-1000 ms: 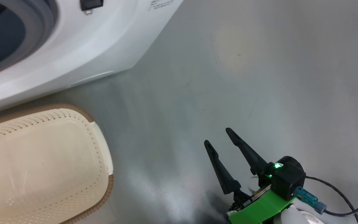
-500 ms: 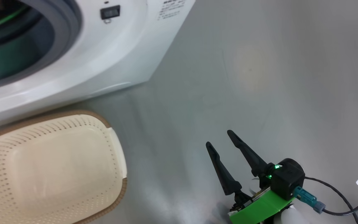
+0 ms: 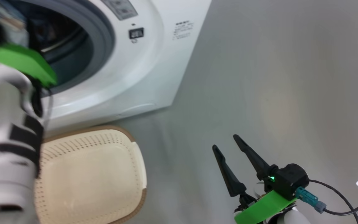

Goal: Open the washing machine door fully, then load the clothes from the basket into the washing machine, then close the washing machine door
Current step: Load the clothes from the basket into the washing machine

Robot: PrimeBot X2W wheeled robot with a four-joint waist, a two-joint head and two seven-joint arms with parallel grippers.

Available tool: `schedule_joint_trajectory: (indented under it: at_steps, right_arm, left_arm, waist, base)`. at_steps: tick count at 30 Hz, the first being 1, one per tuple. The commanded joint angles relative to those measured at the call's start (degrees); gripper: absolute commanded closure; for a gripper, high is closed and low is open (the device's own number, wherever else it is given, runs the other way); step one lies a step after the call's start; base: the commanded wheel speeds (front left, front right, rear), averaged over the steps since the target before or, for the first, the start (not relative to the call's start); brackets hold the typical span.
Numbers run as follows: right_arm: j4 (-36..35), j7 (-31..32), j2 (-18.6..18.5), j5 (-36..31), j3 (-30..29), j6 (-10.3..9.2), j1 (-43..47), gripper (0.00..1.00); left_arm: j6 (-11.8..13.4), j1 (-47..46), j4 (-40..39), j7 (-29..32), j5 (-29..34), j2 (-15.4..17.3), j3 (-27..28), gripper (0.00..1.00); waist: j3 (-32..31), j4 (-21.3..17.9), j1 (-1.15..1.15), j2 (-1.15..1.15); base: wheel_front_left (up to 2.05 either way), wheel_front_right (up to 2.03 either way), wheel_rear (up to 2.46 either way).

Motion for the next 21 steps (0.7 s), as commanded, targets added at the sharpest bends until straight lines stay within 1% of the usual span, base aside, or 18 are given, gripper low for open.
schedule_joint_trajectory:
  at_steps: [1, 9, 14, 17, 21]
  right_arm:
    - [-0.93, -0.27, -0.10, 0.49, 0.79, 0.16, 1.50, 0.00]
    - [-0.43, -0.27, -0.10, -1.05, -3.17, 0.16, 2.82, 0.00]
    - [-0.78, -0.27, -0.10, -1.47, -5.12, 0.16, 3.68, 0.00]
    - [-0.78, -0.27, -0.10, -1.45, -5.72, 0.16, 4.42, 0.00]
    - [-0.83, -0.27, -0.10, -1.41, -6.28, 0.16, 5.87, 0.00]
  left_arm:
    - [-0.30, 2.54, -2.31, -0.35, -0.36, 1.17, 1.03, 0.00]
    - [-0.30, 14.82, -10.66, -0.36, -1.66, -3.35, 1.56, 0.00]
    - [-1.06, 22.21, -16.31, -0.36, -2.71, -4.38, -0.64, 0.00]
    - [-1.90, 27.46, -20.13, -0.36, -6.19, -4.46, -4.10, 0.00]
    - [0.19, 34.66, -26.87, -0.37, -9.11, -4.48, -9.53, 0.00]
  waist:
    - [-3.63, 3.18, 0.00, 0.00]
    - [-8.42, 8.32, 0.00, 0.00]
    - [-11.10, 10.61, 0.00, 0.00]
    - [-12.97, 11.40, 0.00, 0.00]
    - [-15.24, 12.44, 0.00, 0.00]
  base:
    - [0.00, 0.00, 0.00]
    - [0.00, 0.00, 0.00]
    - [0.00, 0.00, 0.00]
    - [0.00, 0.00, 0.00]
    - [0.00, 0.00, 0.00]
